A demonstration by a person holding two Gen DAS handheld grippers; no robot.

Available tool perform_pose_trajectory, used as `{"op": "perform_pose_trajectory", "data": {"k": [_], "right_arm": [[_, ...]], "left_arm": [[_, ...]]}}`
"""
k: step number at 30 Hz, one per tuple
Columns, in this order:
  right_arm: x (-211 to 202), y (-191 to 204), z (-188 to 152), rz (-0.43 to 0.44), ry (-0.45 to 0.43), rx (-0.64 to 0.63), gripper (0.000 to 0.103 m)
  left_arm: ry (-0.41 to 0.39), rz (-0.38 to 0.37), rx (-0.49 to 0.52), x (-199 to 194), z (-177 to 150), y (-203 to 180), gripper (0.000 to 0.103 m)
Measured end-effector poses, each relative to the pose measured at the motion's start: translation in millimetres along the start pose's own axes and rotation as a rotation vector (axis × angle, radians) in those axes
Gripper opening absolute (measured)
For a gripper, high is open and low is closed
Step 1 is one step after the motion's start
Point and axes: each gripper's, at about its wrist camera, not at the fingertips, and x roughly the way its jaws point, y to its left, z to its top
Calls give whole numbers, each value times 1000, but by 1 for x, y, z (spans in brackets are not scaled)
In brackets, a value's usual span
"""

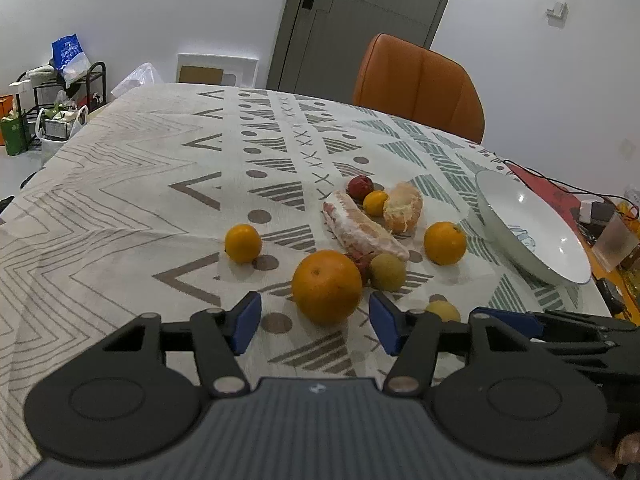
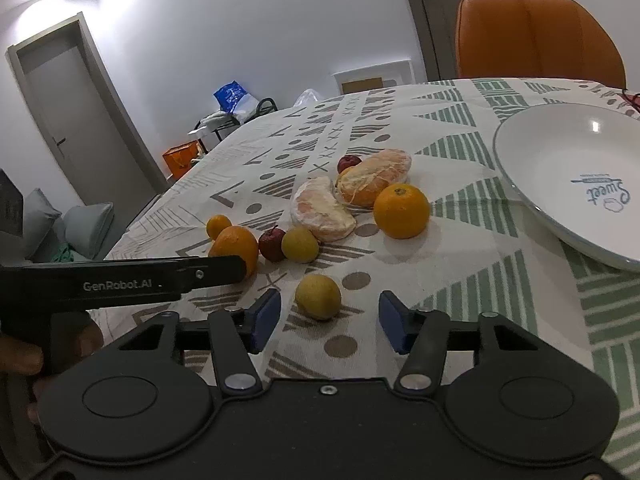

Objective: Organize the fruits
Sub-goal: 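Grasp the yellow-green plum with the right tool while the left tool grasps the large orange, then carry the plum into the white plate and open the right tool while the left tool carries the orange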

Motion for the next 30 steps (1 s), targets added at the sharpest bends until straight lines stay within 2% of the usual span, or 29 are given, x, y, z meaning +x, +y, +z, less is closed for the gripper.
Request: {"op": "perform_pose_trajectory", "data": {"k": [2,4,5,7,14,18,30], "right_arm": [[3,0,2,6,1,-4,46],[6,0,3,13,3,-8,35],[8,0,3,15,6,-12,25],[8,-1,3,28,4,-7,25],[-4,-11,6,14,-33,13,25],[-13,-20,7,-8,-57,29,25],[-48,-49,11,-85,-143,69,25]], "left_arm": [[2,2,1,3,2,0,58],[3,6,3,6,3,-1,56],[3,8,5,8,3,-2,50],[2,-2,5,10,3,-3,38],[-3,11,7,6,6,-11,38],[-36,-1,33,-1,10,-22,38],[-54,-55,102,1,17,-64,38]]}}
